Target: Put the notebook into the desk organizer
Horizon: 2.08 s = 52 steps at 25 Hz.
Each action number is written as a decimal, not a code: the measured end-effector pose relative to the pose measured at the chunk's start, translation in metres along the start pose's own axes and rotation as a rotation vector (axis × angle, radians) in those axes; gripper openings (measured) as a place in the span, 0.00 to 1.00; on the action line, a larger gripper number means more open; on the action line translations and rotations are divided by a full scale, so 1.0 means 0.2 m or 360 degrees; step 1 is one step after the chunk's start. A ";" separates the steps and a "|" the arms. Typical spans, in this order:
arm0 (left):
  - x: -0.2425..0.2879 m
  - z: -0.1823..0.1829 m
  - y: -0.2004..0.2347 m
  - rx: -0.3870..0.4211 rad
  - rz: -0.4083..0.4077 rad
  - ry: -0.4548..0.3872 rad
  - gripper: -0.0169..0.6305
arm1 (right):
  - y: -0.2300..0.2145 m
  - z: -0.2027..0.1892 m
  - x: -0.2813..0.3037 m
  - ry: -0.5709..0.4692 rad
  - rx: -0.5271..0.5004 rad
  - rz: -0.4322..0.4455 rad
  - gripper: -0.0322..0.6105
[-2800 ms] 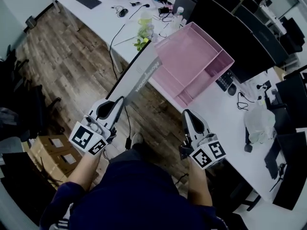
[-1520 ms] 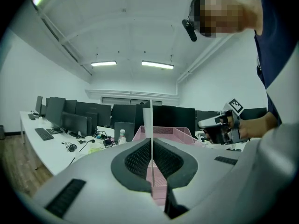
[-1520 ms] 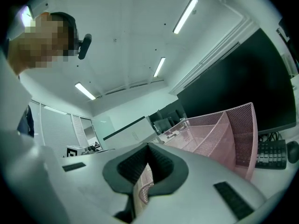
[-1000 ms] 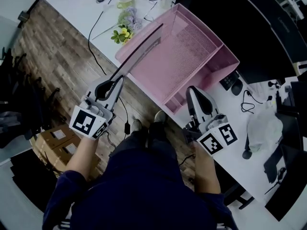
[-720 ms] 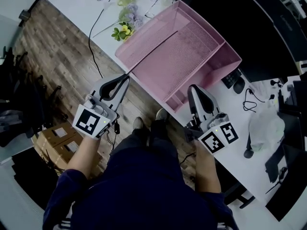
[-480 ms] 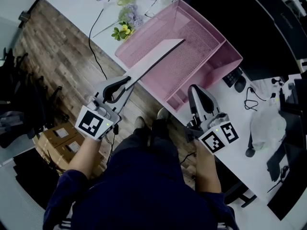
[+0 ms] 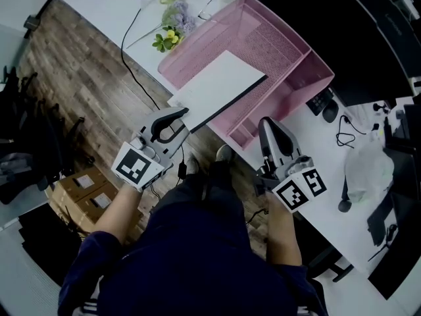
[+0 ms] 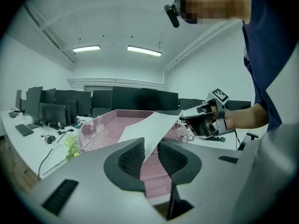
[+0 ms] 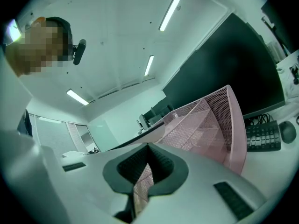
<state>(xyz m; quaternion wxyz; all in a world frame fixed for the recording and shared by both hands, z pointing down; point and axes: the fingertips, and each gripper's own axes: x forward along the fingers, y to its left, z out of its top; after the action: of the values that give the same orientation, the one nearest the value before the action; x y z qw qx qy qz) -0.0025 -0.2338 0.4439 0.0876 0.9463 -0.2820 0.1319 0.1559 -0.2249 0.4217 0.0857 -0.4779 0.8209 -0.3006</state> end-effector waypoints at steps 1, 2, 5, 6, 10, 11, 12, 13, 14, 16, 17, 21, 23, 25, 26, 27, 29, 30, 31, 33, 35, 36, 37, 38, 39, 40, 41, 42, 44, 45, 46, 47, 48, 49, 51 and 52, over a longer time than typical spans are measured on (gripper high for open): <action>0.00 -0.01 -0.01 -0.0002 -0.0006 0.0010 0.18 | 0.00 -0.01 0.00 0.0001 0.0004 -0.0004 0.06; 0.01 -0.02 -0.01 -0.0003 -0.0011 0.0023 0.19 | 0.00 -0.01 -0.01 0.0003 0.0008 -0.0007 0.06; 0.01 -0.05 -0.03 0.0005 -0.0028 0.0061 0.21 | -0.01 -0.02 -0.02 0.0005 0.0020 -0.0018 0.06; 0.02 -0.05 -0.03 0.0010 -0.0030 0.0067 0.22 | -0.02 -0.03 -0.02 0.0006 0.0024 -0.0020 0.06; 0.03 -0.04 -0.06 0.0040 -0.0034 0.0081 0.26 | -0.04 -0.04 -0.03 0.0007 0.0038 -0.0024 0.06; 0.04 -0.04 -0.06 0.0043 -0.0034 0.0080 0.26 | -0.04 -0.04 -0.04 0.0008 0.0042 -0.0021 0.06; 0.04 -0.05 -0.07 0.0047 -0.0033 0.0083 0.26 | -0.03 -0.05 -0.04 0.0009 0.0046 -0.0017 0.06; 0.03 -0.05 -0.08 0.0054 -0.0031 0.0086 0.27 | -0.03 -0.05 -0.04 0.0009 0.0049 -0.0012 0.06; 0.03 -0.05 -0.08 0.0061 -0.0029 0.0088 0.27 | -0.03 -0.06 -0.04 0.0010 0.0051 -0.0009 0.06; 0.03 -0.06 -0.10 0.0076 -0.0034 0.0090 0.30 | -0.03 -0.06 -0.04 0.0010 0.0053 -0.0005 0.06; 0.04 -0.06 -0.11 0.0081 -0.0041 0.0091 0.32 | -0.03 -0.07 -0.05 0.0010 0.0055 -0.0005 0.06; 0.03 -0.07 -0.15 0.0085 -0.0054 0.0086 0.41 | -0.03 -0.08 -0.07 0.0015 0.0059 -0.0010 0.06; 0.02 -0.07 -0.16 0.0100 -0.0049 0.0083 0.46 | -0.03 -0.09 -0.08 0.0017 0.0057 -0.0010 0.06; 0.02 -0.07 -0.16 0.0107 -0.0046 0.0079 0.51 | -0.02 -0.09 -0.08 0.0014 0.0060 -0.0009 0.06; 0.01 -0.07 -0.17 0.0105 -0.0047 0.0076 0.52 | -0.02 -0.10 -0.09 0.0010 0.0065 -0.0007 0.06; 0.00 -0.07 -0.17 0.0106 -0.0051 0.0073 0.53 | 0.00 -0.10 -0.09 0.0004 0.0072 -0.0004 0.06; -0.01 -0.08 -0.18 0.0118 -0.0066 0.0074 0.55 | 0.02 -0.10 -0.10 -0.0008 0.0079 0.0002 0.06; -0.01 -0.08 -0.19 0.0129 -0.0076 0.0079 0.55 | 0.03 -0.10 -0.10 -0.0012 0.0079 0.0004 0.06; 0.00 -0.09 -0.19 0.0146 -0.0086 0.0082 0.56 | 0.04 -0.10 -0.10 -0.0016 0.0080 0.0006 0.06; 0.02 -0.09 -0.21 0.0183 -0.0106 0.0080 0.58 | 0.06 -0.10 -0.12 -0.0022 0.0081 0.0004 0.06; 0.04 -0.09 -0.22 0.0184 -0.0126 0.0073 0.59 | 0.06 -0.11 -0.14 -0.0022 0.0081 -0.0006 0.06; 0.04 -0.09 -0.22 0.0175 -0.0137 0.0073 0.60 | 0.05 -0.11 -0.15 -0.0021 0.0080 -0.0012 0.06; 0.05 -0.09 -0.22 0.0170 -0.0148 0.0075 0.61 | 0.05 -0.12 -0.16 -0.0019 0.0080 -0.0019 0.06; 0.05 -0.09 -0.23 0.0166 -0.0155 0.0070 0.61 | 0.04 -0.12 -0.16 -0.0018 0.0081 -0.0024 0.06; 0.06 -0.08 -0.23 0.0153 -0.0156 0.0056 0.61 | 0.04 -0.12 -0.17 -0.0016 0.0081 -0.0028 0.06; 0.06 -0.07 -0.23 0.0137 -0.0152 0.0037 0.61 | 0.04 -0.13 -0.17 -0.0015 0.0080 -0.0031 0.06; 0.06 -0.07 -0.23 0.0124 -0.0148 0.0022 0.61 | 0.03 -0.13 -0.17 -0.0015 0.0079 -0.0034 0.06; 0.05 -0.06 -0.22 0.0113 -0.0142 0.0010 0.61 | 0.03 -0.13 -0.18 -0.0015 0.0076 -0.0036 0.06; 0.03 -0.05 -0.22 0.0079 -0.0126 -0.0004 0.61 | 0.04 -0.12 -0.17 -0.0019 0.0069 -0.0036 0.06; 0.01 -0.04 -0.21 0.0061 -0.0120 -0.0008 0.61 | 0.05 -0.12 -0.17 -0.0023 0.0066 -0.0034 0.06; 0.00 -0.04 -0.20 0.0047 -0.0115 -0.0013 0.61 | 0.06 -0.11 -0.17 -0.0027 0.0062 -0.0031 0.06; -0.02 -0.03 -0.20 0.0036 -0.0110 -0.0022 0.61 | 0.07 -0.10 -0.17 -0.0031 0.0058 -0.0027 0.06; -0.03 -0.01 -0.19 0.0027 -0.0104 -0.0035 0.61 | 0.09 -0.10 -0.17 -0.0035 0.0051 -0.0021 0.06; -0.05 0.00 -0.18 0.0017 -0.0097 -0.0050 0.61 | 0.11 -0.09 -0.17 -0.0038 0.0043 -0.0016 0.06; -0.09 0.03 -0.17 0.0008 -0.0083 -0.0077 0.61 | 0.14 -0.07 -0.16 -0.0045 0.0026 -0.0006 0.06; -0.10 0.04 -0.16 0.0015 -0.0075 -0.0086 0.61 | 0.16 -0.07 -0.16 -0.0049 0.0018 -0.0001 0.06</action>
<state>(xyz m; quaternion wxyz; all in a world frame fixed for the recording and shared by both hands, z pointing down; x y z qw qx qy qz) 0.0005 -0.1995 0.4269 0.0784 0.9563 -0.2612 0.1056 0.1440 -0.1807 0.4091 0.1009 -0.4823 0.8177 -0.2977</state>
